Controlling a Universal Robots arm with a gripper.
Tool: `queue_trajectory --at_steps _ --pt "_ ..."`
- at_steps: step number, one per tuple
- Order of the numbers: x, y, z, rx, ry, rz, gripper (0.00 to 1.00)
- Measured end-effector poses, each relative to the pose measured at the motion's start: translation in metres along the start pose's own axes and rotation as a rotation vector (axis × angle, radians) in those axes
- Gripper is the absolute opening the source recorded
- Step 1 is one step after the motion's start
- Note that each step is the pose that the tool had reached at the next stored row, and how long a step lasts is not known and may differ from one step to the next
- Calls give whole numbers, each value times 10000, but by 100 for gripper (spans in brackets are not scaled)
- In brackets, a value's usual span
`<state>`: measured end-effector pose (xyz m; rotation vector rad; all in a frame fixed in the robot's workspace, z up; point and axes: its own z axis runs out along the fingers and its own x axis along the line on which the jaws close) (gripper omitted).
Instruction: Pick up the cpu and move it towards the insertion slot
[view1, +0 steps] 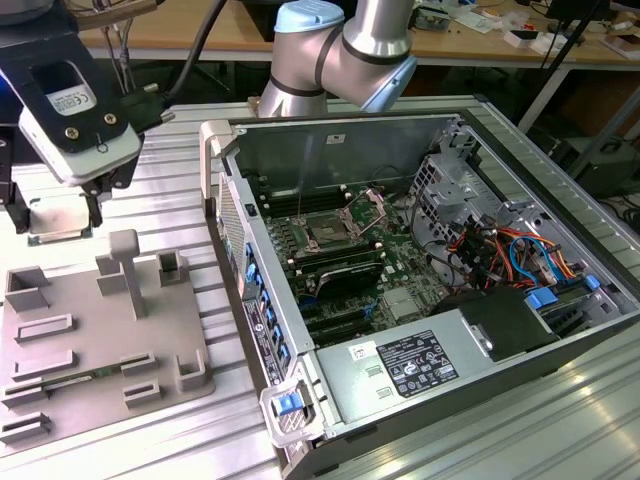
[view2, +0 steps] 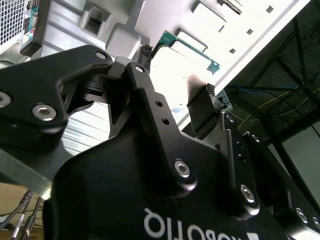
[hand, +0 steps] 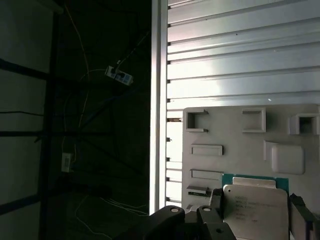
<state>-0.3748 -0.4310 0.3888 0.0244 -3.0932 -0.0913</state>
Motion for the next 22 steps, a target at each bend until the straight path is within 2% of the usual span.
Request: queue_trajectory --at_steps 12,16,22 --pt "-304 -2 -14 0 0 0 55" --pt "-433 -3 -21 0 1 0 55" --pt "-568 -5 -27 0 1 0 55"
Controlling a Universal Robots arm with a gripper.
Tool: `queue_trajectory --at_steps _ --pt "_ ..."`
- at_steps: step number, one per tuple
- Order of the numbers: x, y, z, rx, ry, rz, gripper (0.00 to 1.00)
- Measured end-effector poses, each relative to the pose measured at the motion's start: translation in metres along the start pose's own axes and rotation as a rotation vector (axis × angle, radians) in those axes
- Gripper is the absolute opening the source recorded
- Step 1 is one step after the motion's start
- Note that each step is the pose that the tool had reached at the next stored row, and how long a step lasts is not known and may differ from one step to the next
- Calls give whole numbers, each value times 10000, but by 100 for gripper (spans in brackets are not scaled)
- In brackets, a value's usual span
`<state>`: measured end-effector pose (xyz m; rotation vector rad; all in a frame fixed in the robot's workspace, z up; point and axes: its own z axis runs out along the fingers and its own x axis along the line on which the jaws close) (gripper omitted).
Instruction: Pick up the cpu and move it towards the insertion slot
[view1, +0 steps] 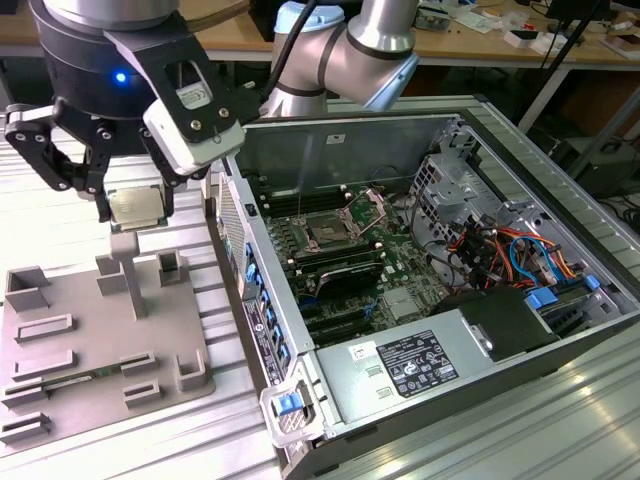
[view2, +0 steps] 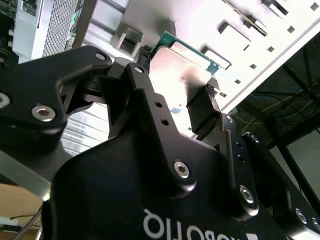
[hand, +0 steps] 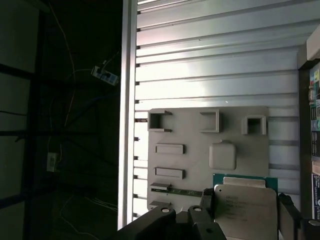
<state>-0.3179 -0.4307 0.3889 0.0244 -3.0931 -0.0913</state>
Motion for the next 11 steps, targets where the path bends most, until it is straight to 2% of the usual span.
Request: queue_trajectory --at_steps 4,9,11 --pt "-147 -2 -7 0 0 -1 55" --pt "-267 -3 -13 0 0 -1 55" --pt "-336 -4 -16 0 0 -1 55"
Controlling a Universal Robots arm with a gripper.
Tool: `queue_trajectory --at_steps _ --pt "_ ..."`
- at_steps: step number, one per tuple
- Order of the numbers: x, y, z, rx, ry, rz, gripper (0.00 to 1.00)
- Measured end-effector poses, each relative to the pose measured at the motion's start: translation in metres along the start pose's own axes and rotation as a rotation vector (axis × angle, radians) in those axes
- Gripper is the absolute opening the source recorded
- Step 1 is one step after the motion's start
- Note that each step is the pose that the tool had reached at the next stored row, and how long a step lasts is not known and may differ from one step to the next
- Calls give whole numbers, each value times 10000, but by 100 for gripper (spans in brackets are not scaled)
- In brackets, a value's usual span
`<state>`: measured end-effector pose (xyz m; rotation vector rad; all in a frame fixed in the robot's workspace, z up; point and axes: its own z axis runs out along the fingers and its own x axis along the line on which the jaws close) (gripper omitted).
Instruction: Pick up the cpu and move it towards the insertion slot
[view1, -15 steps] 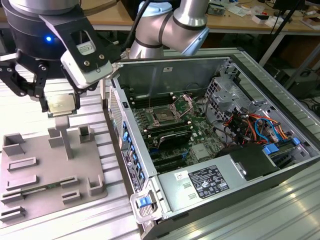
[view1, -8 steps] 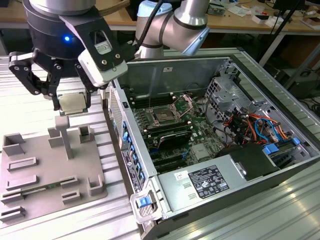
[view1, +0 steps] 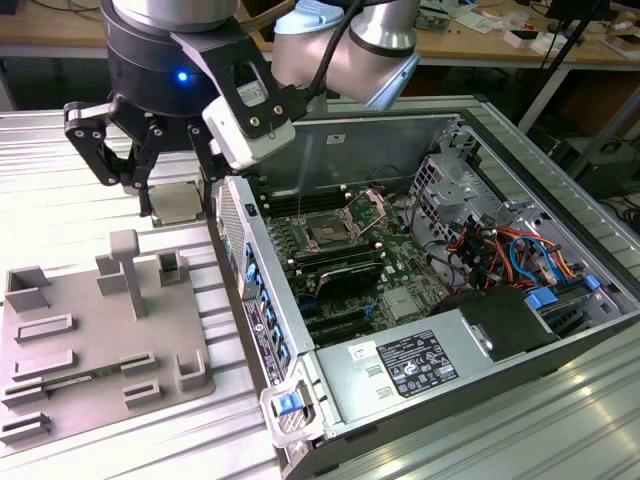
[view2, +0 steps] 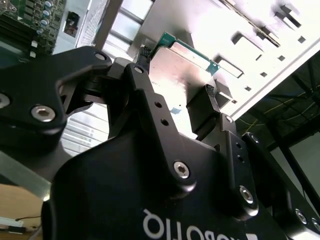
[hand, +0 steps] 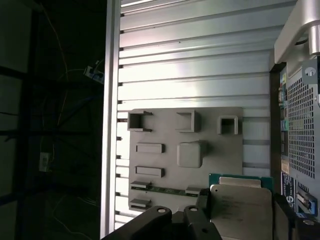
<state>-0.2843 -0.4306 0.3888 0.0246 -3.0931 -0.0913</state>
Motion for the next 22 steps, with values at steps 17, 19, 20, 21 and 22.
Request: queue_trajectory --at_steps 17,19,20,21,22 --pt "-515 -1 -24 -1 0 1 55" --pt "-592 -2 -28 0 0 1 55" --pt "-619 -3 -29 -1 0 1 55" --pt "-658 -4 -31 0 0 -1 55" --pt "-682 -4 -32 0 0 0 55"
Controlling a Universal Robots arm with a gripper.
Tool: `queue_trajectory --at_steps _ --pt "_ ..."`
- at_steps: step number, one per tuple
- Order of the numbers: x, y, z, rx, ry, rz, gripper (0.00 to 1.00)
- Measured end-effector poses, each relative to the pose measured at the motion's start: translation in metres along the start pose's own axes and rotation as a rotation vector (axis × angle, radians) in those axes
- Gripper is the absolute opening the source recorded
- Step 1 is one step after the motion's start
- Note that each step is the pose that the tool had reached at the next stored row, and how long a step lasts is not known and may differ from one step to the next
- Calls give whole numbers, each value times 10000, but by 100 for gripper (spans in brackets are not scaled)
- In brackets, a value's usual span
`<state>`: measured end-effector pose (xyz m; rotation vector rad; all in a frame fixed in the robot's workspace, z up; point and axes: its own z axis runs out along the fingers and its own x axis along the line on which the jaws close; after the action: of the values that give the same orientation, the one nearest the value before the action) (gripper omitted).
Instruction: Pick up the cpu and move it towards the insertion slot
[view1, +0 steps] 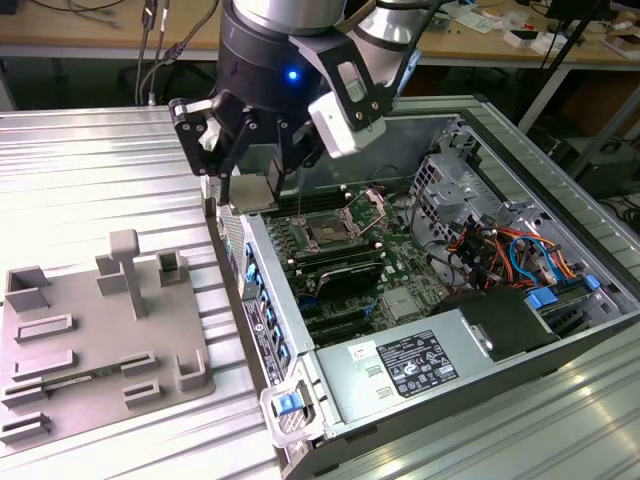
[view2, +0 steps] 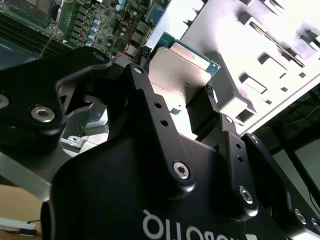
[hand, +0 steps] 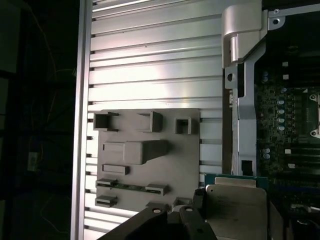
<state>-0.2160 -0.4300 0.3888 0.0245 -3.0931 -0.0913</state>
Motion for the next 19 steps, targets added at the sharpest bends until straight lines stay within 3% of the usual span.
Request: queue_trajectory --at_steps 19 --pt "-498 -7 -24 0 0 0 55"
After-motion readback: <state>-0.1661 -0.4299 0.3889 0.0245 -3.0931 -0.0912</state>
